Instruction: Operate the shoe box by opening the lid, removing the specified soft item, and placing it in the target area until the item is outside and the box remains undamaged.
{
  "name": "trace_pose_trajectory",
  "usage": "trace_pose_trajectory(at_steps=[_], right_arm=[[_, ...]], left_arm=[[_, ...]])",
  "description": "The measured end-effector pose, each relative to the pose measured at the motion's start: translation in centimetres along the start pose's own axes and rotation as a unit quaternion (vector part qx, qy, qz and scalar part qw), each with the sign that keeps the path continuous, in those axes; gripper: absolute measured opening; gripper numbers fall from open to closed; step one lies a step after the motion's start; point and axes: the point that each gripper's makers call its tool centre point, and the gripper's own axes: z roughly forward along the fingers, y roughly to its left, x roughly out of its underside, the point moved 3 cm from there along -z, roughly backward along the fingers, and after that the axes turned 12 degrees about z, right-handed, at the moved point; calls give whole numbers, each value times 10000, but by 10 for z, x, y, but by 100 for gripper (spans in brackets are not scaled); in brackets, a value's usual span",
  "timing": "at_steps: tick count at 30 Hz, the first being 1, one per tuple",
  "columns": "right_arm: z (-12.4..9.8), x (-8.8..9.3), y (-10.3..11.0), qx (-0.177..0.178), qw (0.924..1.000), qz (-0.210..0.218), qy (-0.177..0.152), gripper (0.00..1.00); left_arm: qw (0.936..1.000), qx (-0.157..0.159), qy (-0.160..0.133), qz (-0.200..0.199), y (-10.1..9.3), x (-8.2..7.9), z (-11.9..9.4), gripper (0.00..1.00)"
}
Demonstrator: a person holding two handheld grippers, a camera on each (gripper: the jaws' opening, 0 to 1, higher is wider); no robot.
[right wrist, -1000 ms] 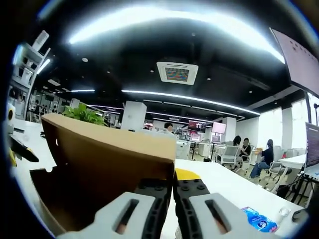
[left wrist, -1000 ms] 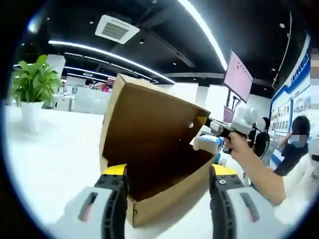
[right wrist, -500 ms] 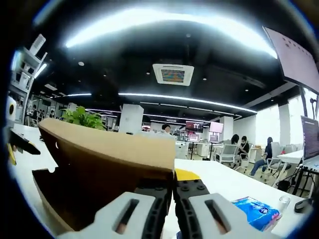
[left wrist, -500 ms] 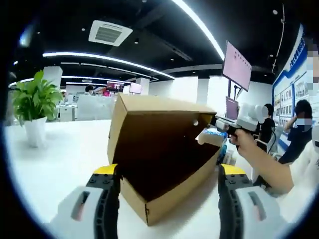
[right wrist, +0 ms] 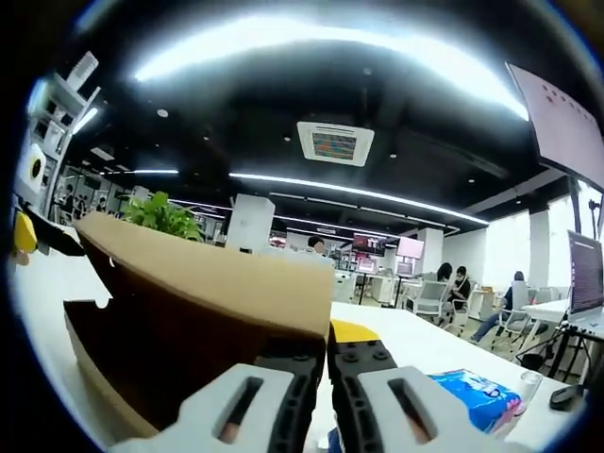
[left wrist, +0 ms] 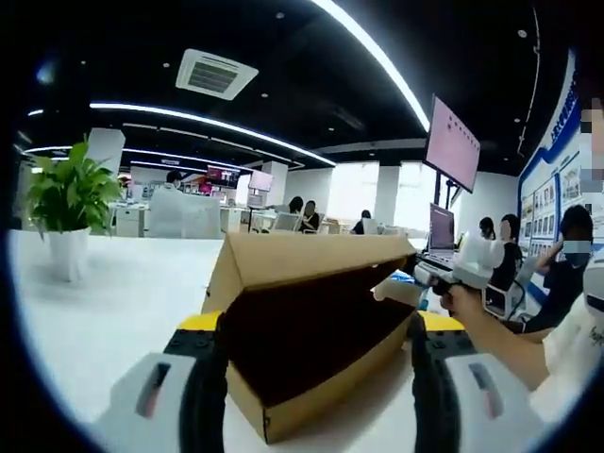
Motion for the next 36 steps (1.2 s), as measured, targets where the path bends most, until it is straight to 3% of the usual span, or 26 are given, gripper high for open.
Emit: trace_pose_trajectory(at_steps=[2, 5, 8, 10, 13, 15, 19, 23, 27, 28, 34, 36], right_arm=[[-2, 0, 0, -5, 10000, 13, -18, 0], [-3, 3, 0, -25, 10000, -45, -7, 0], [-4, 4, -1, -64, 10000, 38, 31, 0], [-5, 5, 0, -61, 10000, 56, 34, 0], [-5, 5, -1, -55, 10000, 6, 31, 0], [-5, 7, -1, -51, 10000, 51, 45, 0], [-6, 9, 0, -27, 9999, -107, 70, 0], [-7, 10, 0, -14, 10000, -84, 24, 0], [-7, 10, 2, -32, 9999, -114, 21, 0], [-8, 10, 2, -18, 9999, -132, 33, 0], [-10, 11, 3, -80, 9998, -193, 71, 1], [-10, 12, 3, -136, 9996, -241, 113, 1]], left_arm=[[10000, -47, -10, 65, -3, 1, -3, 82], [9985, -514, 69, 196, 9, 3, -9, 83], [9987, -495, 11, 86, 12, 3, -8, 82], [9989, -422, 18, -199, 12, 2, -7, 82], [9979, -632, 85, 126, 17, 0, -8, 82], [9978, -663, 21, 59, 19, -1, -10, 82], [9984, -552, 80, -95, 27, 5, -5, 74], [9983, -457, 219, -279, 30, 7, 2, 77], [9989, -340, 185, -247, 24, 6, 1, 57], [9986, -274, 127, -432, 20, 4, 1, 58], [9986, -394, 260, -242, 20, 6, 4, 63], [9981, -434, 362, -241, 22, 9, 4, 59]])
